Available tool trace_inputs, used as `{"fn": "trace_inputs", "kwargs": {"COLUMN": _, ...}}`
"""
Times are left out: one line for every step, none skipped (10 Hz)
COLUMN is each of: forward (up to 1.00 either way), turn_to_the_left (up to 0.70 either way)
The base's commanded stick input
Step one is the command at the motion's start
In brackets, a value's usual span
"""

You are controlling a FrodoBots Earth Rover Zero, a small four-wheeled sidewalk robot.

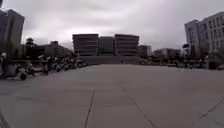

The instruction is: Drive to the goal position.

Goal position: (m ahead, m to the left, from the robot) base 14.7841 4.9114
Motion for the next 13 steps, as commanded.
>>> {"fn": "trace_inputs", "kwargs": {"forward": 0.7, "turn_to_the_left": 0.0}}
{"fn": "trace_inputs", "kwargs": {"forward": 0.7, "turn_to_the_left": 0.0}}
{"fn": "trace_inputs", "kwargs": {"forward": 0.7, "turn_to_the_left": 0.0}}
{"fn": "trace_inputs", "kwargs": {"forward": 0.7, "turn_to_the_left": 0.0}}
{"fn": "trace_inputs", "kwargs": {"forward": 0.7, "turn_to_the_left": 0.0}}
{"fn": "trace_inputs", "kwargs": {"forward": 0.7, "turn_to_the_left": 0.0}}
{"fn": "trace_inputs", "kwargs": {"forward": 0.7, "turn_to_the_left": 0.0}}
{"fn": "trace_inputs", "kwargs": {"forward": 0.7, "turn_to_the_left": 0.0}}
{"fn": "trace_inputs", "kwargs": {"forward": 0.7, "turn_to_the_left": 0.0}}
{"fn": "trace_inputs", "kwargs": {"forward": 0.7, "turn_to_the_left": 0.0}}
{"fn": "trace_inputs", "kwargs": {"forward": 0.7, "turn_to_the_left": 0.0}}
{"fn": "trace_inputs", "kwargs": {"forward": 0.7, "turn_to_the_left": 0.0}}
{"fn": "trace_inputs", "kwargs": {"forward": 0.7, "turn_to_the_left": 0.0}}
